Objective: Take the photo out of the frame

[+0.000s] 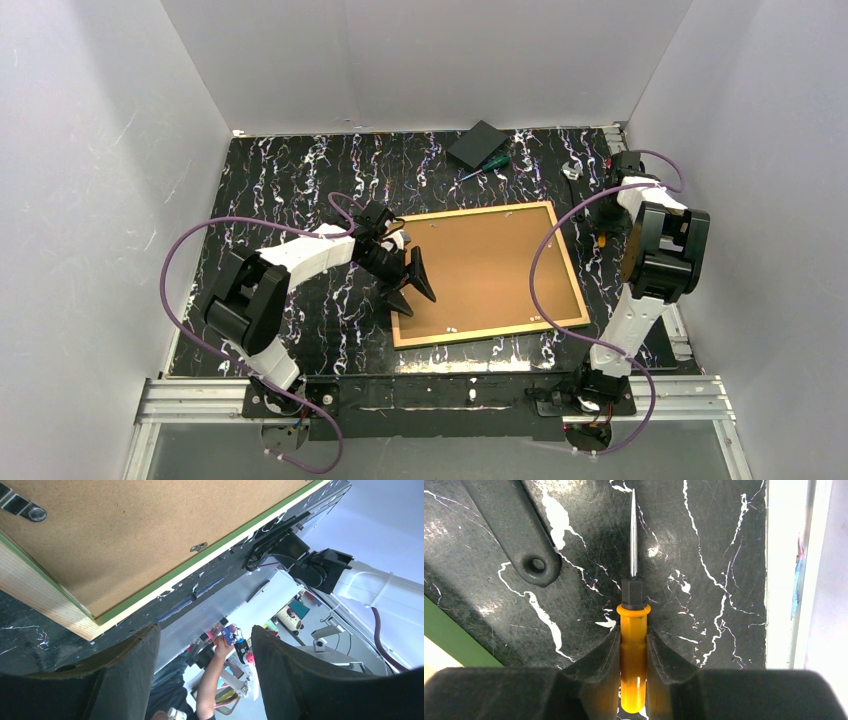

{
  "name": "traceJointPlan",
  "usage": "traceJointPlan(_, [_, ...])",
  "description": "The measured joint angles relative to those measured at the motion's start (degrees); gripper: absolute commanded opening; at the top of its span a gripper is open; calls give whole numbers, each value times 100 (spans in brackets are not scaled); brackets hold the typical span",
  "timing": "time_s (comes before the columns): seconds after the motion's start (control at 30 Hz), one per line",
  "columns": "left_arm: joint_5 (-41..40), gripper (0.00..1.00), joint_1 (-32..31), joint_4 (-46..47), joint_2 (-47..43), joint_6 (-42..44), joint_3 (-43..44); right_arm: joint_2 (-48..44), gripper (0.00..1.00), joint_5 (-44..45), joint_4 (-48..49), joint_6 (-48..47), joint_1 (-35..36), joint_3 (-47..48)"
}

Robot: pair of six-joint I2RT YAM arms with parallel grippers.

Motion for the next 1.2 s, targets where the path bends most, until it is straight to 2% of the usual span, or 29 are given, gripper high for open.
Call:
traceJointPlan(0.13, [0, 66, 0, 0, 0, 7, 0, 13, 38, -70, -37, -20, 0, 15])
traceJointPlan(0.5, [0, 66, 0, 0, 2, 33, 0, 116, 47, -70, -262, -59, -11, 203])
traceJointPlan(0.93, [-39, 69, -66, -2, 44, 138, 0, 28, 67, 310, -616, 74, -9, 479])
traceJointPlan(1.17, [-197, 71, -103, 0, 50, 258, -4, -1025, 70, 592, -844, 627, -4, 363])
traceJointPlan(1.2, [-295, 71, -103, 0, 50, 337, -28, -1840, 70, 446, -901, 964, 35, -57])
